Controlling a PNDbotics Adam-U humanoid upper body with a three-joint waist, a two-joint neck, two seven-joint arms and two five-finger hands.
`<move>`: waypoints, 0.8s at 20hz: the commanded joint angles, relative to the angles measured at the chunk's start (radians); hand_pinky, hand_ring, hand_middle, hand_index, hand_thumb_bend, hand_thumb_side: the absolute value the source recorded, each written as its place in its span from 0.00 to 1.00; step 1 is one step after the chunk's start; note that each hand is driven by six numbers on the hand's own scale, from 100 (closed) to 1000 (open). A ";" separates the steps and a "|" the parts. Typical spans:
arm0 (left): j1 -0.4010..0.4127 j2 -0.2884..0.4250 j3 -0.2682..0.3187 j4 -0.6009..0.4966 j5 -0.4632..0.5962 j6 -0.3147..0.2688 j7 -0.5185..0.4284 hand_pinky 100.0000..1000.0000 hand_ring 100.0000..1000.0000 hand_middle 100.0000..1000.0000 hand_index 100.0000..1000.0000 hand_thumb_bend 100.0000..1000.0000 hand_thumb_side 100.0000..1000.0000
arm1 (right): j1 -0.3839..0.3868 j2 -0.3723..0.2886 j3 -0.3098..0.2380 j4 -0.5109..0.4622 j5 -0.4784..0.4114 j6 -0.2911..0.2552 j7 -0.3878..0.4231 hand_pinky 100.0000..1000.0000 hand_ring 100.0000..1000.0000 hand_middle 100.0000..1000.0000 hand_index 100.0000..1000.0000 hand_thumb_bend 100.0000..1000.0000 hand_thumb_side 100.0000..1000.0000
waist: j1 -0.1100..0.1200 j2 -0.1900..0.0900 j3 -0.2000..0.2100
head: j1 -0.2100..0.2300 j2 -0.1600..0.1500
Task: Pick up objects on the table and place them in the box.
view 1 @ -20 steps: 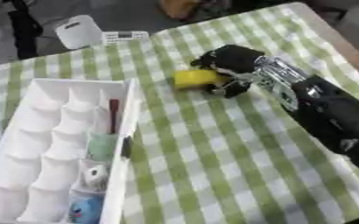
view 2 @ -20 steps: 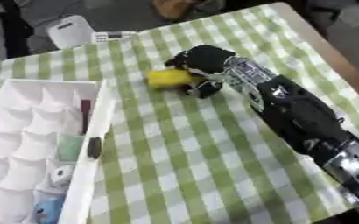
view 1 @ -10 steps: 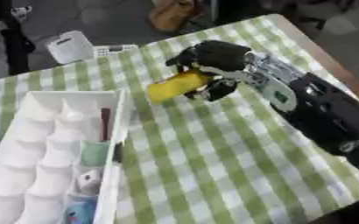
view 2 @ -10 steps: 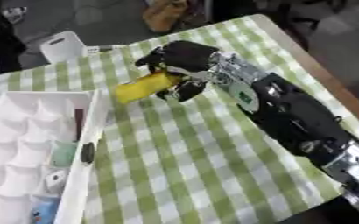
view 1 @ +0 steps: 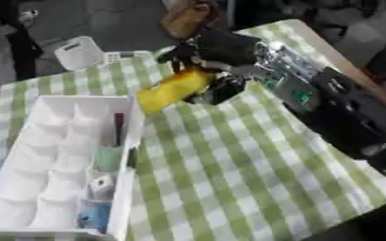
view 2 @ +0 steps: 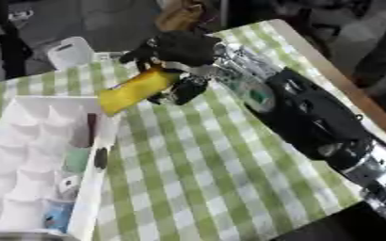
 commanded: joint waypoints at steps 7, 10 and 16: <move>-0.019 0.006 -0.009 -0.020 0.004 0.000 -0.008 0.66 0.64 0.82 0.76 0.00 0.78 | -0.062 0.025 0.025 0.026 -0.035 -0.009 0.053 0.48 0.45 0.42 0.93 0.20 0.00 | -0.020 -0.042 0.039 | -0.015 0.009; -0.024 0.003 -0.012 -0.021 0.006 0.000 -0.011 0.66 0.64 0.82 0.76 0.00 0.78 | -0.082 0.043 0.038 0.049 -0.033 -0.015 0.072 0.48 0.45 0.42 0.93 0.18 0.00 | -0.022 -0.041 0.058 | -0.023 0.009; -0.035 -0.003 -0.017 -0.028 0.011 0.000 -0.017 0.66 0.64 0.81 0.76 0.00 0.77 | -0.115 0.083 0.064 0.091 -0.014 -0.035 0.103 0.48 0.46 0.43 0.93 0.16 0.00 | -0.033 -0.035 0.090 | -0.041 0.008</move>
